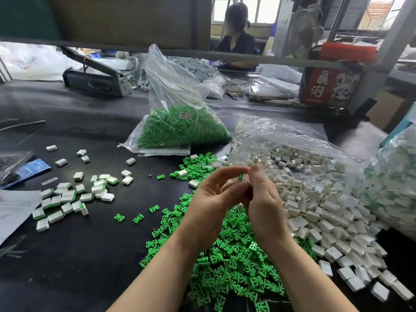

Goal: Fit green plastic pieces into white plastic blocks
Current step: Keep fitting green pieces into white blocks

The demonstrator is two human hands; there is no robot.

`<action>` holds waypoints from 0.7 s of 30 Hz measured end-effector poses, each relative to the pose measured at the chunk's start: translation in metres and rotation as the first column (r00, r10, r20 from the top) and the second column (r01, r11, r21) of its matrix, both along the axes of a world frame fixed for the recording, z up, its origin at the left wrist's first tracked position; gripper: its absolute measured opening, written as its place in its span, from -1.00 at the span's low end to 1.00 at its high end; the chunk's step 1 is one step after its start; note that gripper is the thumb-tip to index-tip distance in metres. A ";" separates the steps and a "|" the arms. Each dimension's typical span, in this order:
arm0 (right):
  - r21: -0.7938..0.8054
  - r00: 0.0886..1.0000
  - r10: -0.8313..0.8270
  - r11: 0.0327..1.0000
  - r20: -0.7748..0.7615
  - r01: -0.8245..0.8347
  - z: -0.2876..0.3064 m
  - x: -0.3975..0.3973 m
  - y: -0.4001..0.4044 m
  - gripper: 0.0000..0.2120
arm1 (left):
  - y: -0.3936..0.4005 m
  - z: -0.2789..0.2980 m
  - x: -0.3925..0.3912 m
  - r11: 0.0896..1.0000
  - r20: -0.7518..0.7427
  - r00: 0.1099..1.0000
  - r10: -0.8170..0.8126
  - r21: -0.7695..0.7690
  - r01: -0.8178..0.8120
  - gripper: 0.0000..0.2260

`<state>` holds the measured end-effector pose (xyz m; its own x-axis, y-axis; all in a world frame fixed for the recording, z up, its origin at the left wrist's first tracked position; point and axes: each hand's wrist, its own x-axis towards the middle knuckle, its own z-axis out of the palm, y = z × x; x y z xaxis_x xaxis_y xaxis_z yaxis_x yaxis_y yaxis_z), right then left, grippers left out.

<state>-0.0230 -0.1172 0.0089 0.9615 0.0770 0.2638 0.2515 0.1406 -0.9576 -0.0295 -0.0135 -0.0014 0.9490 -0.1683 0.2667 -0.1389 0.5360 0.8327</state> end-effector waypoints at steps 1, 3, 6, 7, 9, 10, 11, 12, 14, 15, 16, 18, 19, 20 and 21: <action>0.003 1.000 0.002 1.000 0.005 -0.003 0.001 0.000 0.000 -0.62 | 0.001 0.000 0.000 1.000 -0.005 1.000 -0.004 -0.013 0.003 -0.79; -0.002 0.999 0.022 1.000 0.030 -0.022 0.002 -0.001 0.000 -0.69 | 0.003 0.001 0.001 0.999 -0.022 1.000 -0.006 -0.046 0.005 -0.78; -0.008 0.996 0.060 0.998 0.063 -0.060 0.004 -0.002 -0.001 -0.76 | 0.004 0.001 0.002 0.997 -0.060 0.998 0.028 -0.072 -0.032 -0.75; -0.015 0.995 0.067 0.998 0.073 -0.067 0.004 -0.002 -0.002 -0.78 | 0.005 0.001 0.002 0.996 -0.072 0.996 0.043 -0.079 -0.049 -0.73; -0.009 0.993 0.077 0.997 0.095 -0.076 0.005 -0.001 -0.002 -0.79 | 0.005 0.001 0.002 0.993 -0.091 0.993 0.071 -0.089 -0.079 -0.72; -0.001 0.991 0.080 0.997 0.110 -0.081 0.005 -0.001 -0.003 -0.78 | 0.005 0.001 0.002 0.992 -0.092 0.992 0.085 -0.089 -0.093 -0.73; 0.006 0.988 0.085 0.996 0.127 -0.086 0.005 -0.001 -0.004 -0.75 | 0.006 0.002 0.003 0.991 -0.089 0.991 0.098 -0.083 -0.105 -0.74; 0.010 0.986 0.089 0.996 0.143 -0.091 0.005 -0.001 -0.004 -0.72 | 0.008 0.004 0.002 0.991 -0.082 0.991 0.110 -0.070 -0.115 -0.74; -0.007 0.981 0.089 0.996 0.174 -0.089 0.005 -0.001 -0.006 -0.70 | 0.011 0.007 0.002 0.989 -0.064 0.988 0.141 -0.033 -0.143 -0.77; -0.032 0.979 0.079 0.997 0.187 -0.074 0.005 -0.001 -0.006 -0.72 | 0.014 0.008 0.003 0.986 -0.054 0.985 0.166 -0.007 -0.166 -0.80; -0.061 0.978 0.061 0.997 0.197 -0.050 0.005 -0.002 -0.006 -0.73 | 0.016 0.008 0.003 0.981 -0.045 0.980 0.192 0.022 -0.191 -0.83; -0.110 0.976 0.021 0.994 0.219 0.003 0.004 -0.002 -0.005 -0.74 | 0.020 0.008 0.004 0.972 -0.027 0.973 0.229 0.067 -0.227 -0.83; -0.131 0.972 0.002 0.991 0.233 0.029 0.003 -0.002 -0.005 -0.77 | 0.021 0.009 0.004 0.968 -0.019 0.971 0.239 0.081 -0.236 -0.83; -0.162 0.967 -0.018 0.985 0.255 0.061 0.002 -0.002 -0.005 -0.80 | 0.023 0.009 0.004 0.965 -0.009 0.969 0.247 0.091 -0.245 -0.83; -0.204 0.958 -0.042 0.974 0.285 0.104 0.001 -0.001 -0.005 -0.83 | 0.024 0.010 0.004 0.962 0.002 0.966 0.257 0.097 -0.256 -0.84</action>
<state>-0.0243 -0.1217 0.0098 0.8580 0.0934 0.5051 0.5125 -0.0887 -0.8541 -0.0256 0.0104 0.0089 0.9663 0.0568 0.2512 -0.2525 0.4008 0.8807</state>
